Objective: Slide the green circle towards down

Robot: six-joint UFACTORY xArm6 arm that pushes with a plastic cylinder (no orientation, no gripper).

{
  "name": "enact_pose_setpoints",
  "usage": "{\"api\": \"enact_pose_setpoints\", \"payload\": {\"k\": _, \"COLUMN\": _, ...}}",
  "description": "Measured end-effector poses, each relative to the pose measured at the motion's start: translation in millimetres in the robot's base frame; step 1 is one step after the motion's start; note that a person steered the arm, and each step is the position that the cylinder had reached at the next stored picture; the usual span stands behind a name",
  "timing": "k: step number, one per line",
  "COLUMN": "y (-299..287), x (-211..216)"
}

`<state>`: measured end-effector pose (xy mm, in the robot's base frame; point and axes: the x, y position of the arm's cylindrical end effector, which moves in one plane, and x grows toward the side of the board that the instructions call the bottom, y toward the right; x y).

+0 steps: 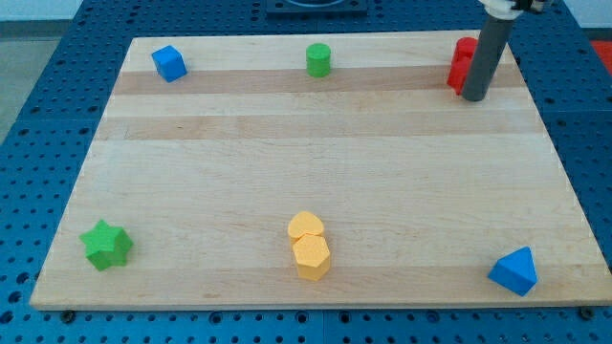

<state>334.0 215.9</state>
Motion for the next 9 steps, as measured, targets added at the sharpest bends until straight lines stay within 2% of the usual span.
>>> {"api": "enact_pose_setpoints", "payload": {"k": 2, "y": -3.2, "x": 3.1}}
{"api": "enact_pose_setpoints", "payload": {"k": 4, "y": -77.2, "x": 16.0}}
{"api": "enact_pose_setpoints", "payload": {"k": 5, "y": -86.6, "x": -0.8}}
{"api": "enact_pose_setpoints", "payload": {"k": 6, "y": -89.8, "x": -58.4}}
{"api": "enact_pose_setpoints", "payload": {"k": 7, "y": -108.6, "x": -89.4}}
{"api": "enact_pose_setpoints", "payload": {"k": 8, "y": -135.4, "x": -117.3}}
{"api": "enact_pose_setpoints", "payload": {"k": 9, "y": -176.9, "x": -124.7}}
